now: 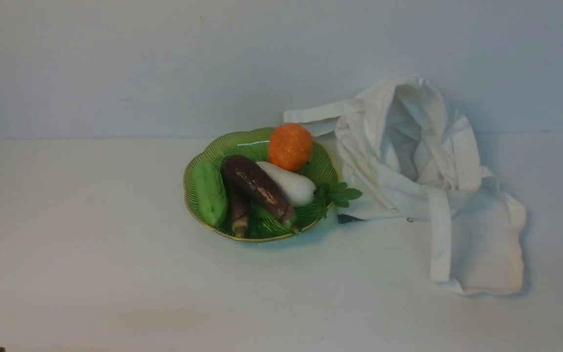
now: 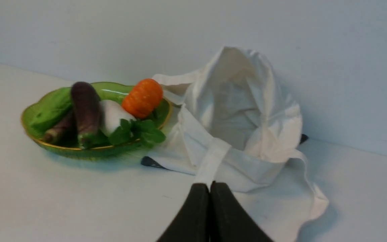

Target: Take vegetables from cloth bag on white table place on plate.

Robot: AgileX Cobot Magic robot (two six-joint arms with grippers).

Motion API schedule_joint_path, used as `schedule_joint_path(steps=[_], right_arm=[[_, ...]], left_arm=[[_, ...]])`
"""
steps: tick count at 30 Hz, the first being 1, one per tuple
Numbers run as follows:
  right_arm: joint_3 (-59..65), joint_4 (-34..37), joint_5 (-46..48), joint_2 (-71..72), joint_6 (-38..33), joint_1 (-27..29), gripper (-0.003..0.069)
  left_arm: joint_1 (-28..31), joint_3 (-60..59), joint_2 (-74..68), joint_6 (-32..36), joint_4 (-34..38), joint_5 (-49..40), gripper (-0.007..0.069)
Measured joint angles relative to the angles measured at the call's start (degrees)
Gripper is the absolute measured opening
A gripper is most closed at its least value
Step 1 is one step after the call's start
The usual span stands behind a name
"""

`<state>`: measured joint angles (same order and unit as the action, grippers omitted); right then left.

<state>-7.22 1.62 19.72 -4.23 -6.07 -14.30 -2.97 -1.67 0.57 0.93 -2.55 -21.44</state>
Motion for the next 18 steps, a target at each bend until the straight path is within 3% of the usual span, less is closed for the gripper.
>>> schedule_joint_path(steps=[6, 10, 18], right_arm=[[5.08, -0.35, -0.01, 4.74, 1.68, 11.78, -0.0015], [7.62, -0.35, 0.05, 4.87, 3.61, 14.57, -0.0015], [8.76, -0.35, 0.11, 4.87, 4.64, 14.77, -0.0015]], left_arm=[[0.00, 0.00, 0.00, 0.00, 0.00, 0.00, -0.0005], [0.00, 0.00, 0.00, 0.00, 0.00, 0.00, -0.0005], [0.00, 0.00, 0.00, 0.00, 0.00, 0.00, -0.0005]])
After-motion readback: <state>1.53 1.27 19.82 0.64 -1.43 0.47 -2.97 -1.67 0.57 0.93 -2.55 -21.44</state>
